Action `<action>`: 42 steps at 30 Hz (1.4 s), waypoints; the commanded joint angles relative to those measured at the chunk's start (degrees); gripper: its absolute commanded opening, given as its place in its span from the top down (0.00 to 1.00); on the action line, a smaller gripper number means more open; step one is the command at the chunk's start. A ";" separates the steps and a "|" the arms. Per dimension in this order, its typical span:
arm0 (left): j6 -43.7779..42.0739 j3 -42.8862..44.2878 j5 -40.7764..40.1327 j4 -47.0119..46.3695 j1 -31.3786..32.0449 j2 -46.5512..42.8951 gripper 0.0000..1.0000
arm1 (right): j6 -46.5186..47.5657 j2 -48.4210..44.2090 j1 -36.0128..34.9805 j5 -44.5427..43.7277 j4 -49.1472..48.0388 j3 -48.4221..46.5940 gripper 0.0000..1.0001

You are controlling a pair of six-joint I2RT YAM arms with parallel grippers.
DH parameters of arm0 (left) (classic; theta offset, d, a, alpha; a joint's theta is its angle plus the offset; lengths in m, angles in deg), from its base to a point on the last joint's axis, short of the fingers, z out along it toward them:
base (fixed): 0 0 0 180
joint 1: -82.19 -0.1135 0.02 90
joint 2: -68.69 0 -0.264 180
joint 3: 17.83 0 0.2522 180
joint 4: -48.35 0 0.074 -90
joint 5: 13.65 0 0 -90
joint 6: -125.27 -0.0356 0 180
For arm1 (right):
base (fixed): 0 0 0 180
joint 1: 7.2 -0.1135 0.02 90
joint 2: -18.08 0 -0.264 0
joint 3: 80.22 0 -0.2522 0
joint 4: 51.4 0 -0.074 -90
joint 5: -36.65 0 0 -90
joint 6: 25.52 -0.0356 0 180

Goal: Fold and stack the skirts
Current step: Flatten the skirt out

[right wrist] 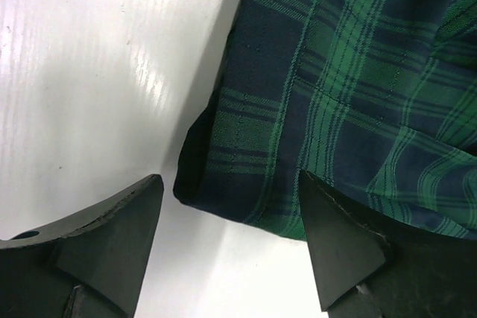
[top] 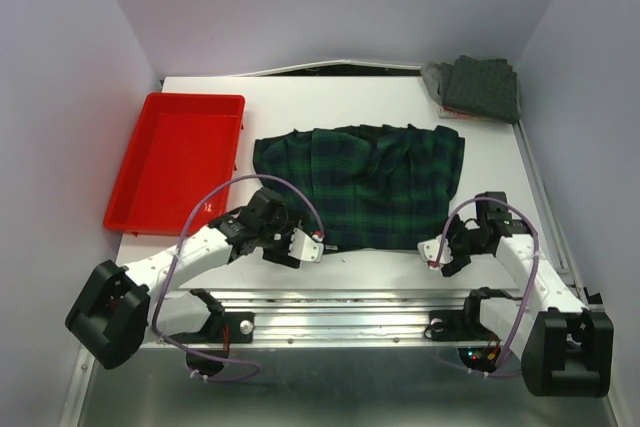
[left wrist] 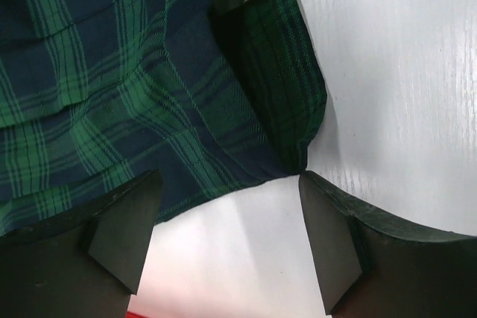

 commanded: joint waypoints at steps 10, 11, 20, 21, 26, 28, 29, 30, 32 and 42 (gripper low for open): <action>-0.14 -2.79 -0.44 -7.69 4.15 5.10 0.21 | 22.97 3.80 0.35 1.98 -10.13 5.38 0.54; 0.12 -2.62 0.00 -7.78 4.23 4.92 0.23 | 22.00 3.80 0.35 2.33 -10.22 5.20 0.56; 11.17 0.19 3.95 -7.71 1.53 1.06 0.94 | -12.77 -1.74 0.35 9.10 -14.41 -3.38 0.99; 12.76 1.16 5.27 -7.52 -0.06 -1.73 1.00 | -19.34 -2.09 0.35 8.40 -16.79 -5.06 0.99; 24.78 15.64 9.05 -4.46 -11.13 -4.23 1.00 | -47.99 2.38 0.87 1.20 -20.68 -19.99 0.99; 29.02 24.83 10.81 -3.92 -16.04 -1.95 1.00 | -53.48 3.35 0.88 0.58 -20.86 -26.66 0.99; 33.91 28.12 11.43 -4.61 -17.46 -1.07 1.00 | -61.86 4.14 0.88 0.23 -23.21 -28.70 0.99; 36.48 31.19 11.69 -5.32 -18.34 0.86 1.00 | -65.42 4.76 0.88 -0.39 -25.32 -30.64 0.99; 40.97 41.00 10.21 -7.42 -19.58 3.15 1.00 | -74.71 6.51 0.88 -2.14 -28.23 -37.90 0.99; 49.97 67.53 11.20 -6.57 -17.74 14.15 1.00 | -92.98 21.11 0.88 -10.56 -30.47 -71.07 0.99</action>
